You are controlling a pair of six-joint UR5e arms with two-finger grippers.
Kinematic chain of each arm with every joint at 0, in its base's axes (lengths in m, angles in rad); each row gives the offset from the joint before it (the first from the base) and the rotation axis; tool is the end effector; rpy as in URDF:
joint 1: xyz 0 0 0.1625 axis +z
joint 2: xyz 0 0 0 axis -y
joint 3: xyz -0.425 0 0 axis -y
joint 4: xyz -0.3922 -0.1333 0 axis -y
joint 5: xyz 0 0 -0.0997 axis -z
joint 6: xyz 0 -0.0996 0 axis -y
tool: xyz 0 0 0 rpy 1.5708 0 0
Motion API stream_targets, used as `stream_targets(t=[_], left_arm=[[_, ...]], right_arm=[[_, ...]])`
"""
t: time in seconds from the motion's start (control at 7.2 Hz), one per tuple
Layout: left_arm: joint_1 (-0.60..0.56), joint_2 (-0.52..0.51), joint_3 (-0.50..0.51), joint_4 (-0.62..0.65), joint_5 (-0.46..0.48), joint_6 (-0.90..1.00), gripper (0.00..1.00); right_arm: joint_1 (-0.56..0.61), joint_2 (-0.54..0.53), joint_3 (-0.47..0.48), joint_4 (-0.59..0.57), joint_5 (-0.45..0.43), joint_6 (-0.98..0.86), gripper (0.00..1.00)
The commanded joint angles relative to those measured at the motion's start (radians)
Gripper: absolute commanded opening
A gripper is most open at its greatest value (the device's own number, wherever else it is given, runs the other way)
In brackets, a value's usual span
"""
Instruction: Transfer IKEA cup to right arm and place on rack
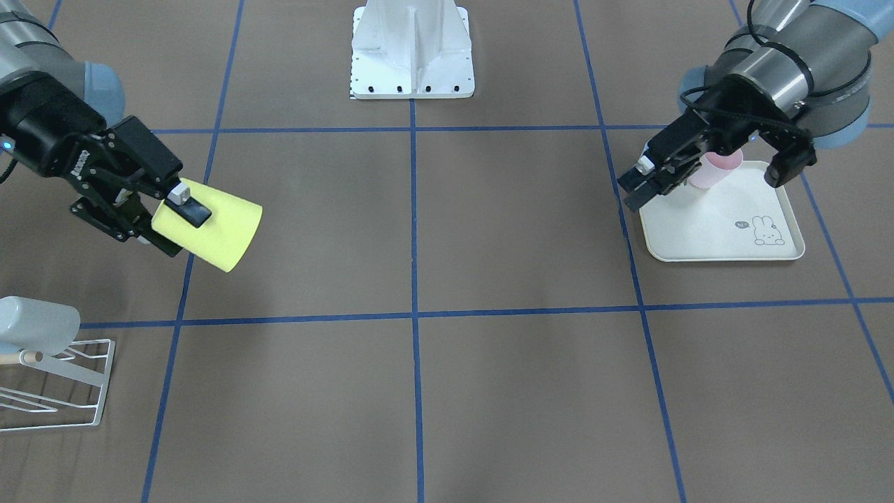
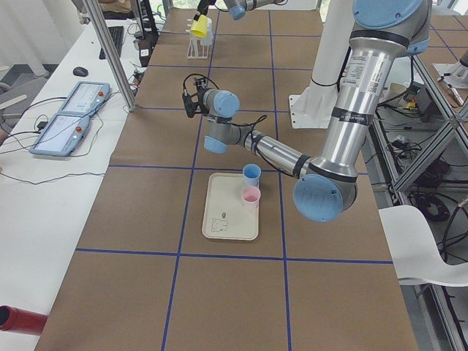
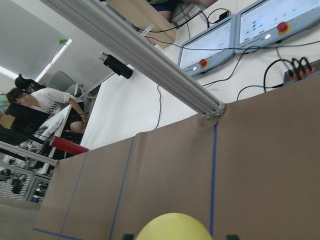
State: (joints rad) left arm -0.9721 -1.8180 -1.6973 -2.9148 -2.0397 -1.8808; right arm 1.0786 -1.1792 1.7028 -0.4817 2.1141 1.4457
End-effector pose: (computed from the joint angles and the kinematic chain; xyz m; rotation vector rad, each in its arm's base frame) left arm 0.2328 -0.4978 0.3198 0.2208 1.7186 -0.5509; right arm -0.2033 -0.5523 0.2560 0.5398 -1.5220 0.3005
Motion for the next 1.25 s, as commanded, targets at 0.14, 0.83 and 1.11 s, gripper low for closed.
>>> stream_targets(t=[0.14,0.83,1.11], left_arm=[[-0.066,0.052,-0.047,0.198,-0.051,0.255,1.00],[-0.123,0.098,-0.058,0.330,-0.112,0.436,1.00],[-0.128,0.118,-0.062,0.406,-0.112,0.571,1.00]], right_arm=[[0.121,-0.001,-0.003,-0.370,0.001,-0.409,0.11],[0.241,0.010,-0.141,-0.589,0.009,-0.741,0.00],[0.257,0.030,-0.234,-0.591,0.036,-0.784,0.00]])
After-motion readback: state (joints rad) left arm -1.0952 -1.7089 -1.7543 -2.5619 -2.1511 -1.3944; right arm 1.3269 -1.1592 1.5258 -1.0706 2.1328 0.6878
